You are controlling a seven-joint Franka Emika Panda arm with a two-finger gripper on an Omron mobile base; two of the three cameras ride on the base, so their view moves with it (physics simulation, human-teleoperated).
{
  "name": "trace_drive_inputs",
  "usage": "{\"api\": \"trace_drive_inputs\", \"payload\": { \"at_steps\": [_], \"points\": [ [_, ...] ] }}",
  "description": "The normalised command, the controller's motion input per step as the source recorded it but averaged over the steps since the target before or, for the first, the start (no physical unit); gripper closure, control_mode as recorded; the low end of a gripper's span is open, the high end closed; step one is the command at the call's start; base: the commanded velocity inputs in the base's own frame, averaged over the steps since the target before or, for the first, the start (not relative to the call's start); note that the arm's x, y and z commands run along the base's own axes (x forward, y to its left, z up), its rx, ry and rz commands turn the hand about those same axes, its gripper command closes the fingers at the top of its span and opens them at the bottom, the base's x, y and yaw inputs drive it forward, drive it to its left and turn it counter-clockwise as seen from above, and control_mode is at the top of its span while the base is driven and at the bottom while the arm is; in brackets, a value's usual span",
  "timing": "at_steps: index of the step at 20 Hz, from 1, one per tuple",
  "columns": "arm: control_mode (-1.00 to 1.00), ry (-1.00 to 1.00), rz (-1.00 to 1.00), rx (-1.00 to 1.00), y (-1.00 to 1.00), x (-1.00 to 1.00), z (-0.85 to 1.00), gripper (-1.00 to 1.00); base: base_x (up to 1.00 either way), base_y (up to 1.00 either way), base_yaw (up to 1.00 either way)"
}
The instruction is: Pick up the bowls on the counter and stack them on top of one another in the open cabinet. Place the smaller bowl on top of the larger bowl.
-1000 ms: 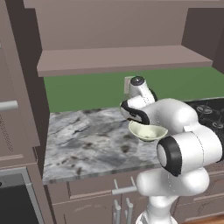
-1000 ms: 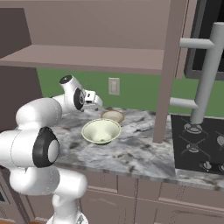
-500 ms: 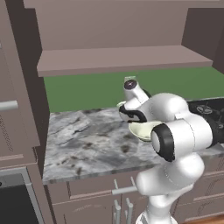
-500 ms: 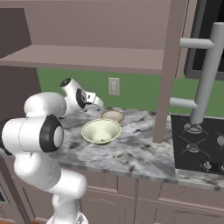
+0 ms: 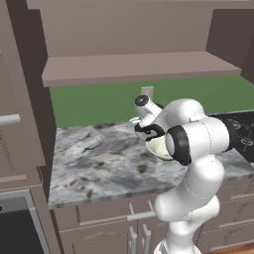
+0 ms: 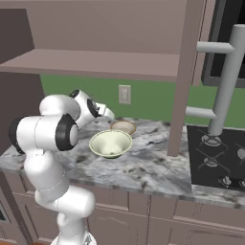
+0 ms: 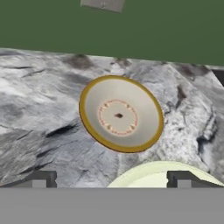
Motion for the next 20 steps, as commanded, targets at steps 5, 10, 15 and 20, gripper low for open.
{"api": "trace_drive_inputs", "payload": {
  "at_steps": [5, 10, 15, 20],
  "points": [
    [-1.00, -0.04, 0.00, 0.00, -0.03, 0.15, -0.25, -1.00, 0.00, 0.00, 0.00],
    [-1.00, -0.03, 0.00, 0.01, -0.04, 0.04, -0.07, -1.00, 0.00, 0.00, 0.00],
    [-1.00, 0.00, 0.00, 0.00, 0.00, 0.00, 0.00, -1.00, 0.00, 0.00, 0.00],
    [-1.00, -0.02, -0.02, 0.02, -0.14, 0.07, -0.06, -1.00, 0.00, 0.00, 0.00]
  ]
}}
